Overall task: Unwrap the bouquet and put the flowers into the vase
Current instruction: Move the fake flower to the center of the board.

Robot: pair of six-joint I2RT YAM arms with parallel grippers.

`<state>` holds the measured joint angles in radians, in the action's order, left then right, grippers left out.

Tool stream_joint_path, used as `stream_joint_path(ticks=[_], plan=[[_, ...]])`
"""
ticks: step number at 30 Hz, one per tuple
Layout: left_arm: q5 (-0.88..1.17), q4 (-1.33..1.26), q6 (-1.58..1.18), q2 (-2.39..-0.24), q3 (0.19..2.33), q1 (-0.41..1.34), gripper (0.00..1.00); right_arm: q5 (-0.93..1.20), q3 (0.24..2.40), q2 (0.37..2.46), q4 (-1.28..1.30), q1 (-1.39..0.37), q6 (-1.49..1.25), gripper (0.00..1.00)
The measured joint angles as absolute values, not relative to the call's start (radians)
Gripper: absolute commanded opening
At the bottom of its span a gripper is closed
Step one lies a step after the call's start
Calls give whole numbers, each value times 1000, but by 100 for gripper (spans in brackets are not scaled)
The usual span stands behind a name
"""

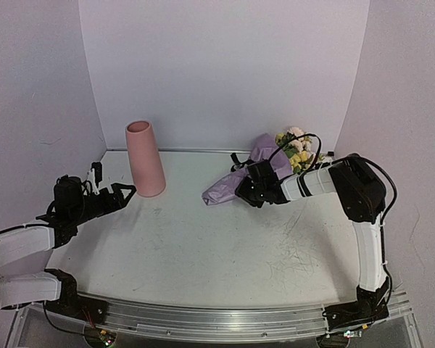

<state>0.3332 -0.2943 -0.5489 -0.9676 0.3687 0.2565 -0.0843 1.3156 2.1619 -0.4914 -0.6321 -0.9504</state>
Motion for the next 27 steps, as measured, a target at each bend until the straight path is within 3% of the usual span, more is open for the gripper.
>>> stream_joint_path(ticks=[6, 17, 27], plan=[[334, -294, -545, -969, 369, 257, 96, -98, 1333, 2177, -477, -640, -993, 1], [363, -294, -530, -969, 369, 264, 97, -91, 1295, 2151, -476, -653, -989, 0], [363, -295, -524, -1053, 372, 325, 98, -22, 967, 1911, -534, -767, -921, 0]])
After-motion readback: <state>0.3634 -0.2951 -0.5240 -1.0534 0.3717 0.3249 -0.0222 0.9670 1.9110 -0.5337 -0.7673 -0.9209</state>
